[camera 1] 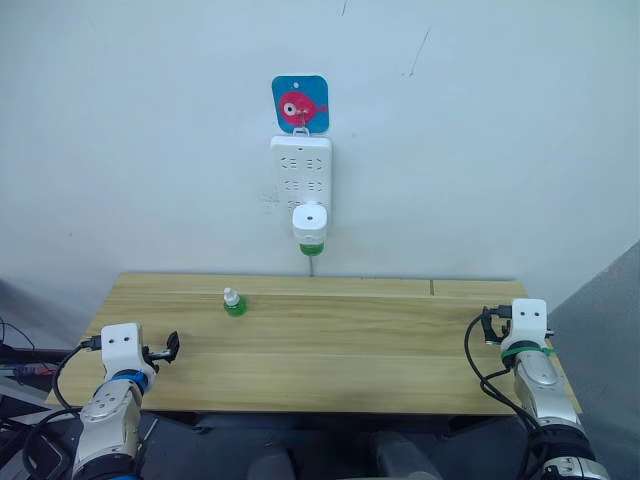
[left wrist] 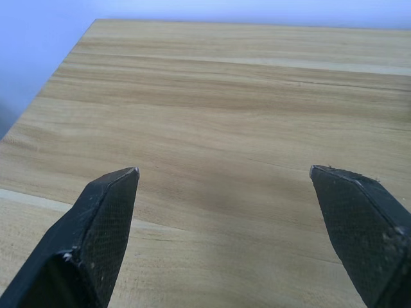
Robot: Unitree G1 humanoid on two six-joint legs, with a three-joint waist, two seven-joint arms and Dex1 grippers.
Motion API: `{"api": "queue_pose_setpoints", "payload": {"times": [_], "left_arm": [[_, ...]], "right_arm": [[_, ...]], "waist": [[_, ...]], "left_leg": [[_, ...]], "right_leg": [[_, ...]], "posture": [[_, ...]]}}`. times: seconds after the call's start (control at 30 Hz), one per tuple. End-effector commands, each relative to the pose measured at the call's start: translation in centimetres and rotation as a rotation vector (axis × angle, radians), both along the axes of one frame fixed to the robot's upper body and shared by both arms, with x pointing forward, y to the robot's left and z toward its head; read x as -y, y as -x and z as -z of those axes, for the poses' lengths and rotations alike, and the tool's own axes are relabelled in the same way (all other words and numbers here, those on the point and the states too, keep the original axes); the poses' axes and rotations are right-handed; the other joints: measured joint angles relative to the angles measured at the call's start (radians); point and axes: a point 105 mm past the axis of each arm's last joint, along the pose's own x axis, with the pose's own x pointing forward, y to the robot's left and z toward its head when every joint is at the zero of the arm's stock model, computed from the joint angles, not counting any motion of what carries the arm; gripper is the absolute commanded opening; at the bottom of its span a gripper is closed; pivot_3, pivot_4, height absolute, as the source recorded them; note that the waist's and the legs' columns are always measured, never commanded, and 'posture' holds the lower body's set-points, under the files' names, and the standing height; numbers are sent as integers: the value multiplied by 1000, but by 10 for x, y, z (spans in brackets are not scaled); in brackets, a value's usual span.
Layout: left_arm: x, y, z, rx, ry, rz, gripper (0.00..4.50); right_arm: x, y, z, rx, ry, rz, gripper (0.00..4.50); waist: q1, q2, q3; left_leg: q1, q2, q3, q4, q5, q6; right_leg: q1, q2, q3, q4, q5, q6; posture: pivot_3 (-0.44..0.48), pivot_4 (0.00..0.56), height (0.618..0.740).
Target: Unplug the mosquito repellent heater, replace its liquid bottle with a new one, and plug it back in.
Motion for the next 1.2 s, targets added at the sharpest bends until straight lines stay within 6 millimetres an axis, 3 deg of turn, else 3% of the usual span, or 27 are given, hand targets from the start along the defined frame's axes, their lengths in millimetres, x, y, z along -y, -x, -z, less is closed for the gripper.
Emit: {"api": "queue_pose_setpoints", "payload": {"times": [0.03,0.63,0.8,0.9,1.1,1.2], "left_arm": [[-3,-4,-11,27,-19,1,4500],[-1,-6,-14,47,-12,5,4500],[-6,-1,-28,90,-6,17,4500],[-3,2,-46,130,6,81,4500],[36,-12,-144,317,75,414,4500],[63,-27,-183,352,89,594,3878]], "right_arm": [[7,-8,-19,65,17,14,4479],[10,-9,-25,83,13,21,4479],[5,-10,-33,105,7,-15,4479],[-11,-15,-49,145,-14,-103,4479],[-85,-23,-107,255,-170,-451,4479],[-127,-20,-138,294,-229,-631,4500]], "waist": [[0,0,1],[0,-3,12],[0,-4,19],[-2,-3,29],[3,-4,63],[18,-2,75]], "left_leg": [[0,0,0,0,0,0],[-1,0,0,0,0,0],[-1,0,0,0,0,0],[-1,1,0,-1,0,-1],[-3,3,-2,-1,0,-1],[-4,2,-3,0,0,-1]], "right_leg": [[0,0,0,0,0,0],[-1,0,0,0,0,0],[-1,0,0,0,0,0],[-1,0,0,0,-1,0],[-3,0,-1,1,-1,-2],[-4,0,-3,1,-3,-6]], "posture": [[55,126,740],[48,129,740],[52,148,740],[48,159,740],[52,192,740],[51,200,740]]}}
